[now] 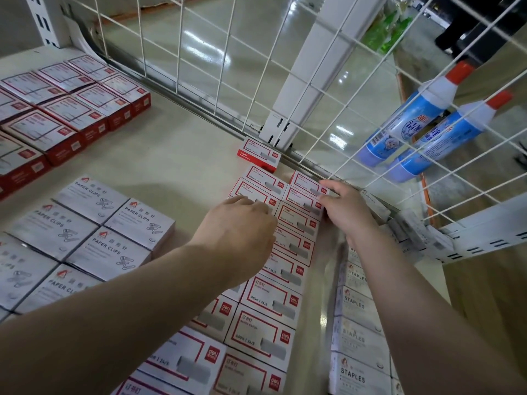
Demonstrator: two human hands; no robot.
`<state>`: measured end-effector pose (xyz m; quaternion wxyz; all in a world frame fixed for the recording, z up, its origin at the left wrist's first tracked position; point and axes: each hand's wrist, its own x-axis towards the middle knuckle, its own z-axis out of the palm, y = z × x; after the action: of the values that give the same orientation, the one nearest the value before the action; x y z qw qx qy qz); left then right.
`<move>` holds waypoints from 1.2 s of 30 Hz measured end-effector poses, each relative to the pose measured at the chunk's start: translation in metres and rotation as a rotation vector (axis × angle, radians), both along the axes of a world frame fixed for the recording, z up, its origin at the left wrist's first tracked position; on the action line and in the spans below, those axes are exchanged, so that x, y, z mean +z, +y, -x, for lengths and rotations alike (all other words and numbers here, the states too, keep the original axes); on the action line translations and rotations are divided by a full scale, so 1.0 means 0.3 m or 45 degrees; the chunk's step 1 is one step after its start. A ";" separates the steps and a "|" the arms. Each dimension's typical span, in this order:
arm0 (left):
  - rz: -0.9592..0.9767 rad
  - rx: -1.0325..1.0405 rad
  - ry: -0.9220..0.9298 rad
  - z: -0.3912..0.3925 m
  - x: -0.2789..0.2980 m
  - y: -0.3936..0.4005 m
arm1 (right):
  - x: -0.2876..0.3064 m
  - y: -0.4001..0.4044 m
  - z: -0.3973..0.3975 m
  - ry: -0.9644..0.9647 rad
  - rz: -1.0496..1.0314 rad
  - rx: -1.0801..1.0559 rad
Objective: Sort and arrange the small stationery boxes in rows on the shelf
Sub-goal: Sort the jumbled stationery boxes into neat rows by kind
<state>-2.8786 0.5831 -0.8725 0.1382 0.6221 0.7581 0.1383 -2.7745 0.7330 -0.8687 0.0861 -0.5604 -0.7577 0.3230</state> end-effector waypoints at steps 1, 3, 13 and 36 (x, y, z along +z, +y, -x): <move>0.000 -0.001 -0.001 0.000 0.000 -0.001 | 0.001 -0.002 -0.001 -0.008 -0.006 0.007; -0.002 -0.003 -0.007 -0.001 0.001 -0.003 | 0.001 -0.004 -0.001 -0.024 -0.018 0.028; -0.033 -0.001 -0.012 0.001 -0.006 -0.005 | -0.001 -0.012 0.004 -0.135 -0.073 0.118; -0.076 -0.015 -0.081 0.052 0.005 -0.037 | -0.017 -0.010 0.025 -0.008 -0.337 0.056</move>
<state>-2.8941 0.5720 -0.8711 0.1446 0.6258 0.7451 0.1796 -2.7820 0.7301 -0.8739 0.1498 -0.5284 -0.8062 0.2201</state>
